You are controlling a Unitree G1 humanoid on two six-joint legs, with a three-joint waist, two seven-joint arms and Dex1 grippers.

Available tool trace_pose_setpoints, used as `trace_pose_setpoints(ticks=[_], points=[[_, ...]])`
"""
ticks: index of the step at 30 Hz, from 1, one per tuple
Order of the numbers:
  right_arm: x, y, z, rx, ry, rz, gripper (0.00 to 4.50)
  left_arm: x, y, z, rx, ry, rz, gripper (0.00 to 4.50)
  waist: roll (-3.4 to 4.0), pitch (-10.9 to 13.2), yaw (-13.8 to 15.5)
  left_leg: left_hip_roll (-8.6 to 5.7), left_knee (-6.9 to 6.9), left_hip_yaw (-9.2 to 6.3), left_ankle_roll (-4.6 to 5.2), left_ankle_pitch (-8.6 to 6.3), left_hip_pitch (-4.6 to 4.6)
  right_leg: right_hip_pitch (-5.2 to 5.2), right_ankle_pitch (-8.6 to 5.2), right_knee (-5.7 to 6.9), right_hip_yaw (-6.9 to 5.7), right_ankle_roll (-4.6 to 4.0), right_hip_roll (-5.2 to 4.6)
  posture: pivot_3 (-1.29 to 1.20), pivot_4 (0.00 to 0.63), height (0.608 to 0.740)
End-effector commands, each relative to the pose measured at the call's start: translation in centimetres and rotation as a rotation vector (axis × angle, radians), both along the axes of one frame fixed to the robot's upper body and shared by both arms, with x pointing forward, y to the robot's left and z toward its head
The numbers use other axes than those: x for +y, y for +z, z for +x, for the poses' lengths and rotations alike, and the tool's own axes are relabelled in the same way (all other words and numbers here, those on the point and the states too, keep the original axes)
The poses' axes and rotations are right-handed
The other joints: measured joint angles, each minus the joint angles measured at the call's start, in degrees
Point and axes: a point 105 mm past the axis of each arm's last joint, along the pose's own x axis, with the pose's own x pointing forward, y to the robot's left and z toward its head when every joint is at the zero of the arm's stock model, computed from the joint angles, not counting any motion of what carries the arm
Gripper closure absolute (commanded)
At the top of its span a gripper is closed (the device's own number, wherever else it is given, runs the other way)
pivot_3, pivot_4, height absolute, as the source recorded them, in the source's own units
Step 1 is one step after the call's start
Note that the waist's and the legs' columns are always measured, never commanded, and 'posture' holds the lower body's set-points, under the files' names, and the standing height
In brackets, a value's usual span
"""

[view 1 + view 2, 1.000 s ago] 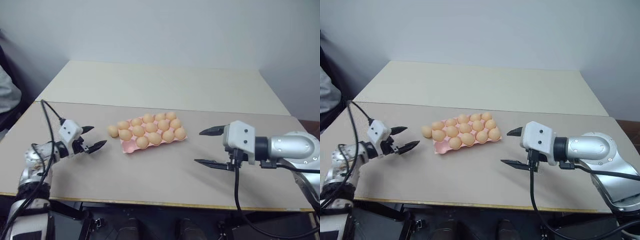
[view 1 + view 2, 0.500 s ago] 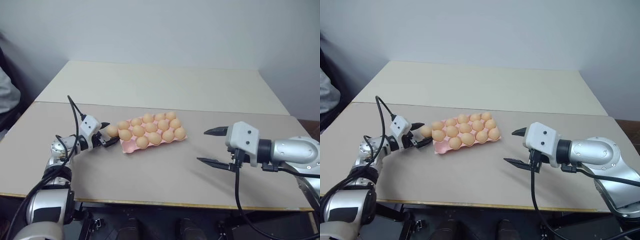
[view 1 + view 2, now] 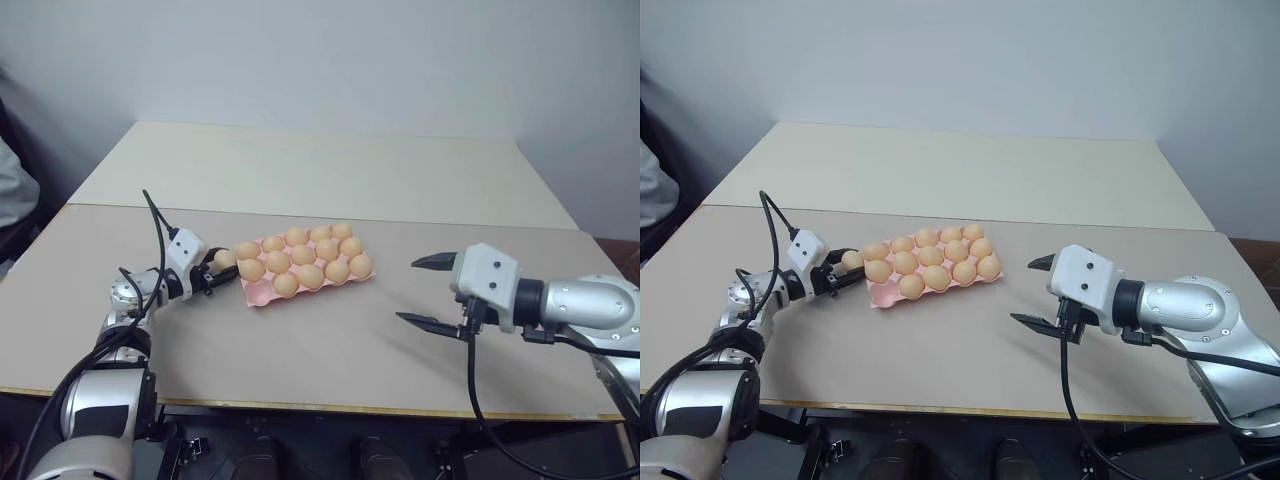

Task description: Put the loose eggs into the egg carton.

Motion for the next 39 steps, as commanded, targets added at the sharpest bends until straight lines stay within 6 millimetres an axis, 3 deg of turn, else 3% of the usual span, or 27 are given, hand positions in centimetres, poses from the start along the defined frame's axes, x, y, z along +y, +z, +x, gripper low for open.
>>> trace_pose_setpoints(ticks=[1,7,11,15,19,22,30,36,39], points=[[0.0,0.7,0.0,-0.046,-0.001,-0.013,0.00,1.5,1.0,0.0,-0.043,0.043,0.041,2.04,0.00,0.0,0.0,0.00,0.00,0.00,0.00,0.00,0.00,0.00,0.00,0.00,0.00,0.00,0.00,0.00,0.150,0.740],[0.2,0.7,0.0,-0.048,0.006,-0.009,0.00,4.6,1.0,-1.1,-0.039,0.103,0.146,2.04,0.00,0.0,-0.3,0.01,0.00,0.00,0.00,0.00,0.02,0.00,0.00,0.00,0.01,0.00,0.00,0.00,0.150,0.740],[0.4,0.7,0.0,-0.049,0.009,-0.004,0.00,5.4,3.4,-2.9,-0.107,0.027,0.092,2.04,0.00,0.0,-0.5,0.05,-0.01,0.01,-0.01,0.00,0.02,-0.04,0.00,0.01,0.00,-0.01,0.00,0.00,0.150,0.740],[0.6,0.7,0.0,-0.049,0.014,0.001,0.00,2.6,6.4,-5.0,-0.178,-0.199,0.006,2.04,0.00,0.0,0.2,0.05,0.00,0.00,-0.01,0.00,0.00,-0.03,0.00,0.01,-0.02,-0.05,-0.03,0.00,0.150,0.740],[0.7,0.6,-0.1,-0.048,0.021,0.001,0.00,-0.2,7.3,-6.3,-0.176,-0.364,0.004,2.04,0.00,0.0,0.2,0.02,0.00,0.00,-0.01,0.00,0.00,0.01,-0.04,-0.02,0.00,-0.12,-0.05,0.00,0.150,0.740],[0.8,0.8,-0.1,-0.057,0.022,0.005,0.00,-2.2,7.3,-6.7,-0.167,-0.454,0.003,2.04,0.00,0.0,0.1,0.02,0.00,0.01,0.00,0.00,0.03,0.02,-0.04,0.00,0.02,-0.09,-0.01,0.00,0.150,0.740],[0.3,1.3,-0.6,-0.076,-0.006,0.000,0.00,-4.6,6.5,-6.3,-0.132,-0.546,0.004,2.04,0.00,0.0,0.0,0.03,0.00,-0.01,0.00,0.00,0.03,0.01,-0.01,0.02,0.03,-0.02,0.04,0.00,0.150,0.740],[-0.1,1.1,-1.0,-0.067,-0.031,-0.014,0.00,-4.8,5.7,-5.7,-0.087,-0.559,0.007,2.04,-0.01,0.0,0.0,0.01,0.02,-0.02,0.00,0.01,0.03,0.02,-0.02,0.01,0.03,-0.01,0.03,0.00,0.150,0.740],[-0.1,0.9,-1.2,-0.063,-0.038,-0.017,0.00,-4.6,5.3,-5.4,-0.065,-0.544,0.002,1.09,-0.01,0.0,0.0,0.01,0.02,-0.02,0.01,0.00,0.03,0.02,-0.02,0.01,0.04,-0.01,0.03,0.00,0.150,0.740]])
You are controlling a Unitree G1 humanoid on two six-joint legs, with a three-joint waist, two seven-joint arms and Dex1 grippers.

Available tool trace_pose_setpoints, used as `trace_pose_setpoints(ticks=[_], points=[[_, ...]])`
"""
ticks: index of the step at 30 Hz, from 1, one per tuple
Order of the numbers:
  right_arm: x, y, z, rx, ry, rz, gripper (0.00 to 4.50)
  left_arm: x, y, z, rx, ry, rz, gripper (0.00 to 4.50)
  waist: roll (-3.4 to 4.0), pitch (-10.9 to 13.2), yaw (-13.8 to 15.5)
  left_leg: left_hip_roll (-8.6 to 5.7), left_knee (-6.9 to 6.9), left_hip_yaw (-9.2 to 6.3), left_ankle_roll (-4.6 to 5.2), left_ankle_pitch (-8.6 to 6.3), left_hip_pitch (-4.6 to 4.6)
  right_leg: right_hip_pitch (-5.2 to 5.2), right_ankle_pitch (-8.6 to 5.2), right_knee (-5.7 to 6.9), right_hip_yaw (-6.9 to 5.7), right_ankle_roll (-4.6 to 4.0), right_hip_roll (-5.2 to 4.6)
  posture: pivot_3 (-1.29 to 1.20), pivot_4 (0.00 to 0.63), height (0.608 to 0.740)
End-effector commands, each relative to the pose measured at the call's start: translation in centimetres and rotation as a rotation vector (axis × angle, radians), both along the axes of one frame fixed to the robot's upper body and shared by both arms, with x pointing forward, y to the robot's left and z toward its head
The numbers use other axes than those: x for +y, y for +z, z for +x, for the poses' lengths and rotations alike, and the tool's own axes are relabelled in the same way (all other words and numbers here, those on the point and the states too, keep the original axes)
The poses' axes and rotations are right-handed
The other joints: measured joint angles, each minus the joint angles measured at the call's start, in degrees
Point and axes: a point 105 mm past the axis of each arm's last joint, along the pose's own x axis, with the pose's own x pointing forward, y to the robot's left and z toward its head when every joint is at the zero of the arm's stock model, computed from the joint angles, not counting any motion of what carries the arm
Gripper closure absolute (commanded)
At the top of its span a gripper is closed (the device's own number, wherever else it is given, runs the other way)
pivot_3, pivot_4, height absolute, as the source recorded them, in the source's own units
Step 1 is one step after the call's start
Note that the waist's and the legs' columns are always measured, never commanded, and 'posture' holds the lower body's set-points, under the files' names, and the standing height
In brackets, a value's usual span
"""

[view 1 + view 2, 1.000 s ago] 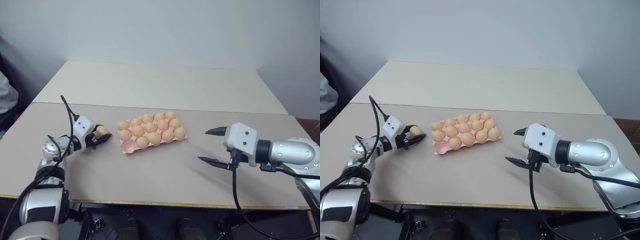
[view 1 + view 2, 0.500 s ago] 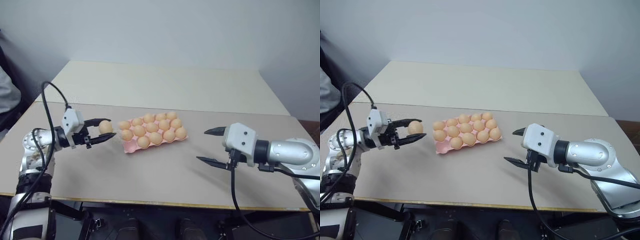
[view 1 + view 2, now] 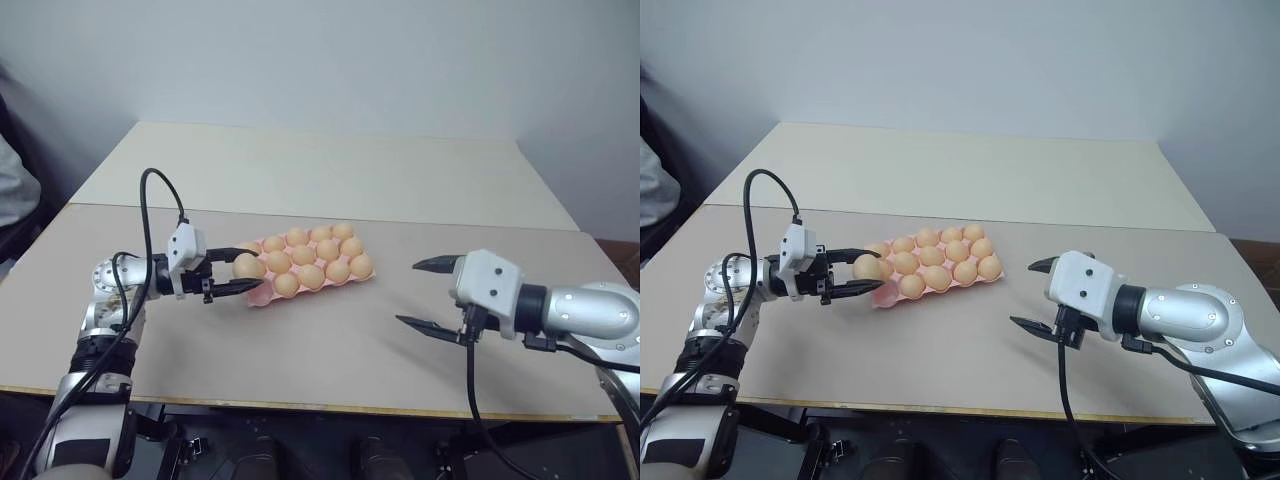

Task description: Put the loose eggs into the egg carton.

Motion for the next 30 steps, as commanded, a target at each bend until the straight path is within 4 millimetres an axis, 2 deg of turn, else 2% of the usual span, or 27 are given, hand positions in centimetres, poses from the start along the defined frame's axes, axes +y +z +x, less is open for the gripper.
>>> trace_pose_setpoints(ticks=[1,3,4,9,15,19,22,24,30], points=[[-0.2,1.2,-0.3,-0.058,-0.015,-0.008,0.00,0.0,0.5,0.4,-0.014,-0.002,0.004,0.81,0.00,0.0,-0.1,0.00,0.00,0.01,0.00,0.00,0.00,-0.01,0.00,0.00,0.01,0.00,0.00,0.00,0.150,0.740],[-0.2,1.3,-0.2,-0.063,-0.019,-0.005,0.00,-0.2,0.4,0.6,-0.016,-0.003,-0.006,0.13,0.00,0.0,0.0,0.00,0.00,0.00,0.00,0.00,0.00,-0.01,0.00,0.00,0.01,0.00,0.01,0.00,0.150,0.740],[-0.2,1.3,-0.2,-0.065,-0.019,-0.004,0.00,-0.3,0.3,0.6,-0.017,-0.005,-0.010,0.03,0.00,0.0,0.0,0.00,0.00,0.00,0.00,0.00,0.00,0.00,0.00,0.01,0.00,0.00,0.00,0.00,0.150,0.740],[-0.2,1.3,0.0,-0.069,-0.020,-0.004,0.00,-0.2,0.4,0.8,-0.036,-0.001,-0.004,0.03,0.00,0.0,0.0,0.00,0.00,-0.01,0.00,0.00,-0.01,0.00,0.00,0.00,0.00,0.00,0.00,0.00,0.150,0.740],[-0.1,1.5,0.0,-0.077,-0.010,-0.001,0.00,0.8,1.0,0.3,-0.083,0.021,0.024,0.03,0.00,0.0,-0.1,0.00,0.00,-0.01,0.00,0.00,0.00,-0.01,0.00,0.00,0.00,0.00,0.01,0.00,0.150,0.740],[0.2,2.0,-0.3,-0.076,0.028,0.007,0.00,2.8,3.2,-1.6,-0.138,0.058,0.009,0.03,0.00,0.0,-0.6,0.03,0.00,-0.02,0.00,0.00,0.00,-0.02,0.00,0.00,0.02,-0.01,0.01,0.00,0.150,0.740],[0.3,2.1,-0.7,-0.064,0.056,0.004,0.00,3.7,3.8,-3.1,-0.140,0.086,0.032,0.03,0.00,0.0,-0.8,0.04,-0.02,-0.04,0.00,-0.01,-0.01,-0.04,-0.01,0.00,0.01,-0.01,0.00,0.00,0.150,0.740],[0.5,2.2,-0.8,-0.049,0.093,0.009,0.00,4.9,4.5,-4.8,-0.123,0.129,0.067,0.03,0.00,0.0,-0.9,0.05,-0.02,-0.04,0.00,-0.01,0.00,-0.03,-0.02,-0.01,0.01,-0.02,-0.01,0.00,0.150,0.740],[0.2,2.3,-0.3,-0.011,0.162,-0.003,0.00,5.7,6.2,-8.2,-0.139,0.241,0.089,0.03,0.02,0.0,-1.1,0.09,-0.02,-0.01,-0.02,-0.01,0.07,-0.02,-0.22,-0.03,0.02,-0.34,-0.06,0.00,0.150,0.740]])
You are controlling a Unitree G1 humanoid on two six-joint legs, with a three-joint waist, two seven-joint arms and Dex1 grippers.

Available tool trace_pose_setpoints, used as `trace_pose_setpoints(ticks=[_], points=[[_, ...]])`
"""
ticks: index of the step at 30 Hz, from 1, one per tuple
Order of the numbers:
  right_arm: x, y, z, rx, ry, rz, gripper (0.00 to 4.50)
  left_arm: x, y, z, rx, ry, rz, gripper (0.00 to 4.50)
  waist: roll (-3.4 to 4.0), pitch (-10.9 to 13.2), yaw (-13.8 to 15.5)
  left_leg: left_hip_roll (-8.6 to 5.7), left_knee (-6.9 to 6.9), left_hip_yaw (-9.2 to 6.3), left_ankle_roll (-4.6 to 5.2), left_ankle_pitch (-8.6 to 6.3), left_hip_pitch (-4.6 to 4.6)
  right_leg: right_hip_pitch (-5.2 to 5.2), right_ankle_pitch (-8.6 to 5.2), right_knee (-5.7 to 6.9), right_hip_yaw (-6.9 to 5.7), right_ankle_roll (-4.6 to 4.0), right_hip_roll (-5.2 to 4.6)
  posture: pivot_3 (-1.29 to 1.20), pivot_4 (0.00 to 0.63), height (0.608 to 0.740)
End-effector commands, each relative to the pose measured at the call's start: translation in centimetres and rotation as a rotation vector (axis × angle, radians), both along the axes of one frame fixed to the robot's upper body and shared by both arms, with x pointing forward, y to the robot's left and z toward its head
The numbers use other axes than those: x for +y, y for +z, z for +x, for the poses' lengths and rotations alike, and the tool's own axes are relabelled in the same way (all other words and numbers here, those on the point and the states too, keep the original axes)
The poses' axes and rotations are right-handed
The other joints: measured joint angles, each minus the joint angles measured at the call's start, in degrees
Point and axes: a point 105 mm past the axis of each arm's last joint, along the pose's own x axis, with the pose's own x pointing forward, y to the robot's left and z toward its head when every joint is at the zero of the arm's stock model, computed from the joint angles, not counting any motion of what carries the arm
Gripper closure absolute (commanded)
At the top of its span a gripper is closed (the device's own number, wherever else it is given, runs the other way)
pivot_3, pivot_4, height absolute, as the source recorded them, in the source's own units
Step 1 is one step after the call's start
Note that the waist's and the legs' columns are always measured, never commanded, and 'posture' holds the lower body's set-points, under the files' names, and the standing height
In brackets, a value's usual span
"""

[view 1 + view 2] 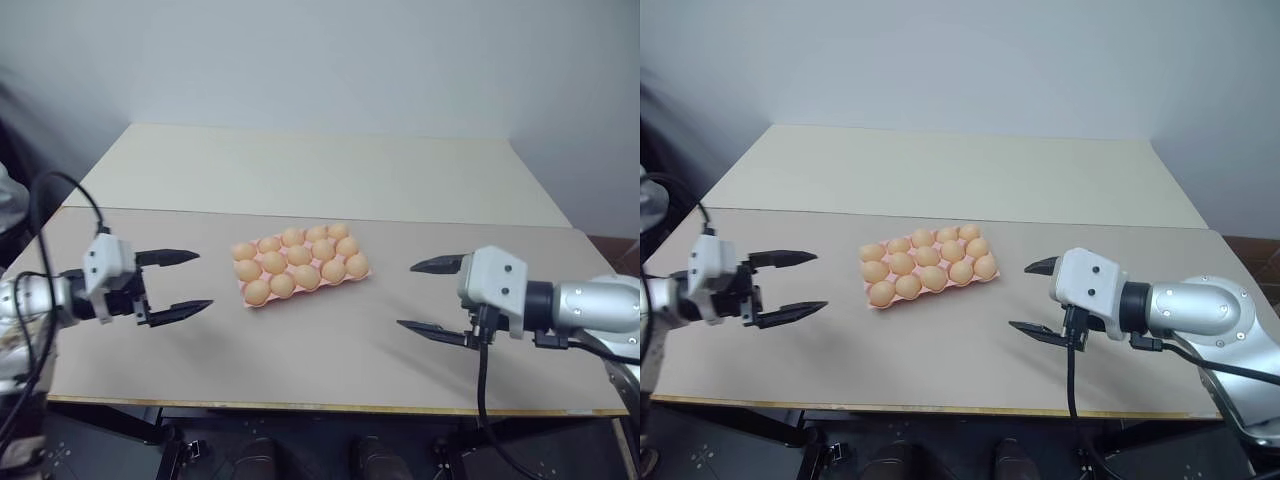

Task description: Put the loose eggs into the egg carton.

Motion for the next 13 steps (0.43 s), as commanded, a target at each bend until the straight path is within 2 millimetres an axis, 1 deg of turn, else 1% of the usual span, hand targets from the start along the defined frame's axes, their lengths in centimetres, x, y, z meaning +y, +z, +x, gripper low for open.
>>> trace_pose_setpoints(ticks=[1,3,5,10,13], points=[[-0.3,0.9,0.2,-0.026,0.051,-0.025,0.00,-0.1,2.4,-1.5,-0.078,0.053,0.005,0.03,0.00,0.0,0.1,-0.02,0.00,0.00,-0.01,-0.01,0.03,0.02,-0.01,0.00,-0.01,0.00,-0.02,0.00,0.150,0.740],[-0.5,1.0,0.8,-0.024,0.072,-0.045,0.00,0.3,2.3,-2.4,-0.081,0.102,0.021,0.03,0.02,0.0,0.1,-0.01,0.00,0.01,-0.02,-0.01,0.03,0.01,-0.01,-0.01,0.00,-0.01,-0.01,0.00,0.150,0.740],[-0.7,1.1,1.1,-0.021,0.085,-0.056,0.00,0.4,2.3,-2.9,-0.080,0.126,0.029,0.03,0.02,0.0,0.0,0.00,-0.01,0.04,-0.02,-0.01,0.01,-0.06,-0.01,-0.01,0.02,-0.01,-0.01,0.00,0.150,0.740],[-1.1,1.0,1.5,-0.010,0.106,-0.079,0.00,0.5,2.3,-3.6,-0.076,0.169,0.034,0.03,0.02,0.0,0.3,0.00,-0.03,0.05,-0.03,-0.02,0.01,-0.06,-0.04,0.00,-0.01,-0.06,0.01,0.00,0.150,0.740],[-1.1,1.1,1.7,-0.011,0.113,-0.083,0.00,0.6,2.2,-3.9,-0.033,0.185,0.035,0.03,0.02,0.0,0.3,0.00,-0.03,0.06,-0.06,-0.04,0.00,-0.07,-0.04,0.00,0.00,-0.06,0.00,0.00,0.150,0.740]])
